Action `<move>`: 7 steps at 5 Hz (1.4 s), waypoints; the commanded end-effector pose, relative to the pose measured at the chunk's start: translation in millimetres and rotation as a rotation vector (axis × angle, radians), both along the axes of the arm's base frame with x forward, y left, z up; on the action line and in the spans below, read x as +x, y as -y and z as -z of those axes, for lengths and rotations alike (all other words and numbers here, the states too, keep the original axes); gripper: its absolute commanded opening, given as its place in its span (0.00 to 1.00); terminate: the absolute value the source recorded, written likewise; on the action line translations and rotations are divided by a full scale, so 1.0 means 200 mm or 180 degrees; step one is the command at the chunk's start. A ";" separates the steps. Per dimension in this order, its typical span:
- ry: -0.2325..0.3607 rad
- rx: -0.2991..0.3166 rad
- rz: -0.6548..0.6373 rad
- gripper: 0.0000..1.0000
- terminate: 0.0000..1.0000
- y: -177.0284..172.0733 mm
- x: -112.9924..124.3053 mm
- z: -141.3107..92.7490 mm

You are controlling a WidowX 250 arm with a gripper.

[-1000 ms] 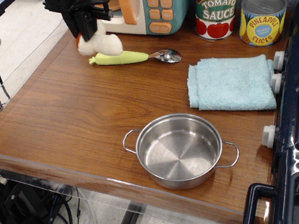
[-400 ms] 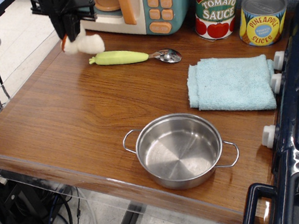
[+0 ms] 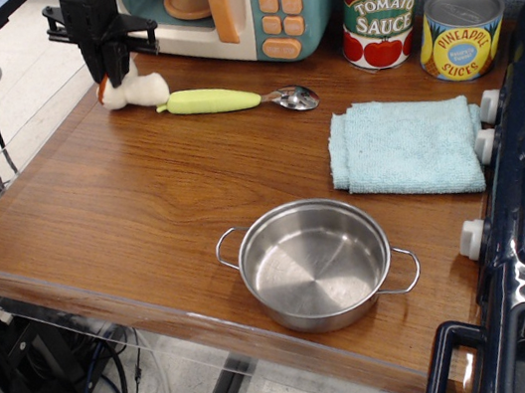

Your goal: Move the mushroom from the silver pot to directly in front of the microwave, touching the yellow spoon.

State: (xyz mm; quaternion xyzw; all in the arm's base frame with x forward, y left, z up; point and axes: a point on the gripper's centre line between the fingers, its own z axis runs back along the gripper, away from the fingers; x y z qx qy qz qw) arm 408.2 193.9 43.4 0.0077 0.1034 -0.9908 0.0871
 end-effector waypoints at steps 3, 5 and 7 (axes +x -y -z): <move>0.0311 0.0016 -0.0351 1.00 0.00 -0.07 -0.05 -0.19; 0.0514 -0.0097 -0.0366 1.00 0.00 -0.09 -0.09 -0.33; 0.0792 -0.0142 -0.0159 1.00 0.00 -0.04 -0.18 -0.46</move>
